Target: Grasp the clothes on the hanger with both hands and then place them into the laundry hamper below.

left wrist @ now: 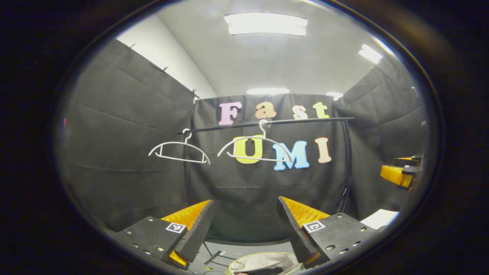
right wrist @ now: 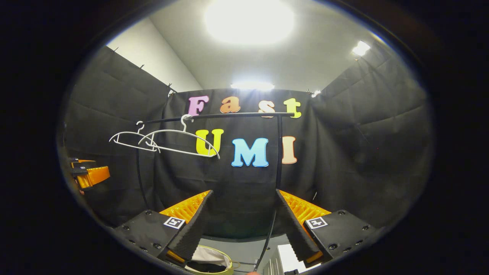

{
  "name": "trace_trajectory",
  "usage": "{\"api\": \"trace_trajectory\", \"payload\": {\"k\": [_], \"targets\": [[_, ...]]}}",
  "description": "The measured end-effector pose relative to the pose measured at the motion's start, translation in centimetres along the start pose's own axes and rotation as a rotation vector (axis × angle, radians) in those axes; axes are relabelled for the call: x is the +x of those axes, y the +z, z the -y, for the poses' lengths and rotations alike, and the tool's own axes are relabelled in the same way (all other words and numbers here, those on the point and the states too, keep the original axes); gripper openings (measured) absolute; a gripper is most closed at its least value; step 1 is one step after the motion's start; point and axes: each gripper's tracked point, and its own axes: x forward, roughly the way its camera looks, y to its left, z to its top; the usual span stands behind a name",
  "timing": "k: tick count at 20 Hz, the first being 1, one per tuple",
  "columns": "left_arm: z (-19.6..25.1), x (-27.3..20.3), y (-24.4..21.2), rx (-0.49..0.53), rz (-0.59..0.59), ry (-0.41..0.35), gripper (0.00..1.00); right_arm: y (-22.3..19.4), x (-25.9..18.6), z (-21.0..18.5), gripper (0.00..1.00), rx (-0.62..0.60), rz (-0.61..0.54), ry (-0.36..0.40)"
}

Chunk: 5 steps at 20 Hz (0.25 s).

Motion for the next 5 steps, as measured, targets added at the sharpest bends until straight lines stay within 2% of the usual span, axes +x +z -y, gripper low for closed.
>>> {"api": "trace_trajectory", "payload": {"k": [5], "targets": [[0.0,-0.09,0.64,0.009,0.015,-0.002,0.95,0.28,0.28,0.47,0.99,0.008,0.003,-0.013]]}}
